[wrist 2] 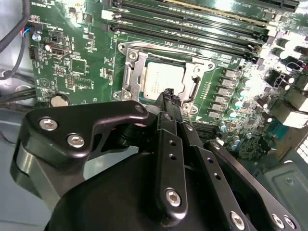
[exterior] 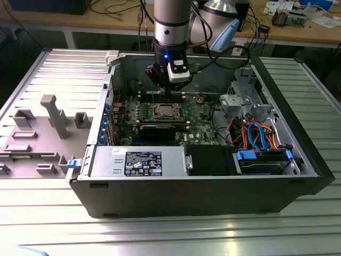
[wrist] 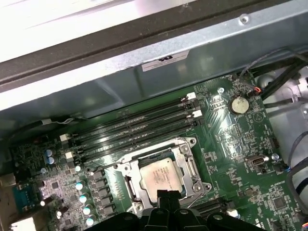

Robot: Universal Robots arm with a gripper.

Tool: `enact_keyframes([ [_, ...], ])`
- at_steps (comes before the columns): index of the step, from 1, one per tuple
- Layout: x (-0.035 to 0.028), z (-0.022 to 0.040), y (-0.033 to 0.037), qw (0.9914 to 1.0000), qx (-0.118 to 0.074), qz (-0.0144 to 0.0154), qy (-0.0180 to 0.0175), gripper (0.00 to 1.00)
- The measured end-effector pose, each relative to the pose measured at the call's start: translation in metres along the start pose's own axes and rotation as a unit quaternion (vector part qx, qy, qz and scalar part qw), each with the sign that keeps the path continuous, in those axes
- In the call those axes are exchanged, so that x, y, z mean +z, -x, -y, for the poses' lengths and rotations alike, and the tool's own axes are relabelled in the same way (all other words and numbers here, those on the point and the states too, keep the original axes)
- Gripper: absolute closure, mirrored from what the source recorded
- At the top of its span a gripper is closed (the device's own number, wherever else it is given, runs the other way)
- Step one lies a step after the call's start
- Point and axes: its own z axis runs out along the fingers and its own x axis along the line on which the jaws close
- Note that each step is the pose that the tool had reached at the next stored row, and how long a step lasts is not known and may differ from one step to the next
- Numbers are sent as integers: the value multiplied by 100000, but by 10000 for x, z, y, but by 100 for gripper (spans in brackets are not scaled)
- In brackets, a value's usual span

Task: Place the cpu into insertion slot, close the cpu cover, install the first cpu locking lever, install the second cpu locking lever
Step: 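Install the first cpu locking lever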

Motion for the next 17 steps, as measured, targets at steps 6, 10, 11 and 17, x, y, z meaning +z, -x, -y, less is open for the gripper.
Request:
enact_keyframes([
  [6, 0, 1, -1, 99911, -4225, -123, 66, 89],
  [10, 2, 1, 0, 99684, -7938, -229, 138, 89],
  [11, 4, 1, -1, 99579, -9156, -265, 160, 89],
  [17, 3, 19, -62, 99530, -9680, -269, 175, 89],
])
